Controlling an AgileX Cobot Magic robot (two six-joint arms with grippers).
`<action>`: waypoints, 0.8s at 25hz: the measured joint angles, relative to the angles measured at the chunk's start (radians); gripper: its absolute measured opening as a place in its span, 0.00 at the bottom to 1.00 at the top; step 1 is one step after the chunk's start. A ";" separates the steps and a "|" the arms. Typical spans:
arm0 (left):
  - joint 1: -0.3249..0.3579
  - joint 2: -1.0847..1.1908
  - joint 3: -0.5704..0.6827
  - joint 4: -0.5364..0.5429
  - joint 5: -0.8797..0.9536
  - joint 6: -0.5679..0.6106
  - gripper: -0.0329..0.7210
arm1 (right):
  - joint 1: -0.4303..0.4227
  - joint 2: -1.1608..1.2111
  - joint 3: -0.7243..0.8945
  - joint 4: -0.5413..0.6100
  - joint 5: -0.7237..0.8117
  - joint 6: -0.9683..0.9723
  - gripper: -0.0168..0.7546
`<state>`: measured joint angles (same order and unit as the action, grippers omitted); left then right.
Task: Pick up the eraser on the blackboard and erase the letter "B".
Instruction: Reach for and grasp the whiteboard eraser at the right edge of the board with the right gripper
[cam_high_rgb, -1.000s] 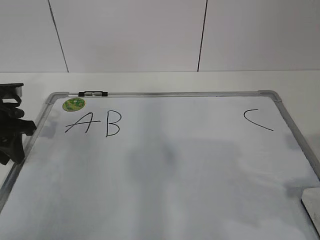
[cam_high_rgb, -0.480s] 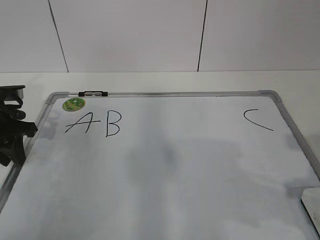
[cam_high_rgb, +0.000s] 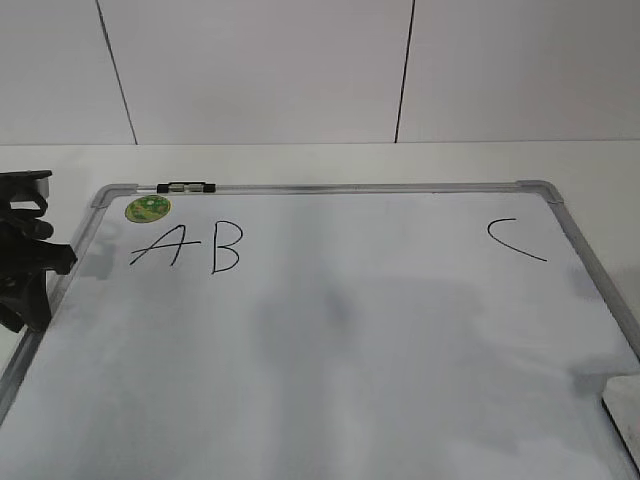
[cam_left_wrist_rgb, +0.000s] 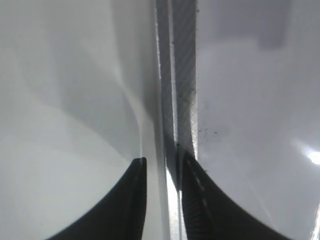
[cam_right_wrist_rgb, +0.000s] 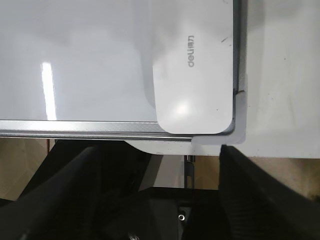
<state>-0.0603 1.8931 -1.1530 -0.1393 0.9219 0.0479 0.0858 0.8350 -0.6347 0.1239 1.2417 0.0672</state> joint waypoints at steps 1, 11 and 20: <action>0.000 0.000 0.000 0.000 0.000 0.001 0.27 | 0.000 0.000 0.000 0.000 0.000 0.000 0.76; 0.000 0.000 0.000 -0.010 0.000 0.001 0.17 | 0.000 0.000 0.000 -0.002 0.000 0.014 0.76; 0.000 0.000 -0.002 -0.022 0.004 -0.001 0.10 | 0.000 0.034 -0.001 -0.002 -0.041 0.041 0.84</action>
<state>-0.0603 1.8931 -1.1552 -0.1615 0.9254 0.0469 0.0858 0.8694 -0.6360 0.1221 1.2004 0.1079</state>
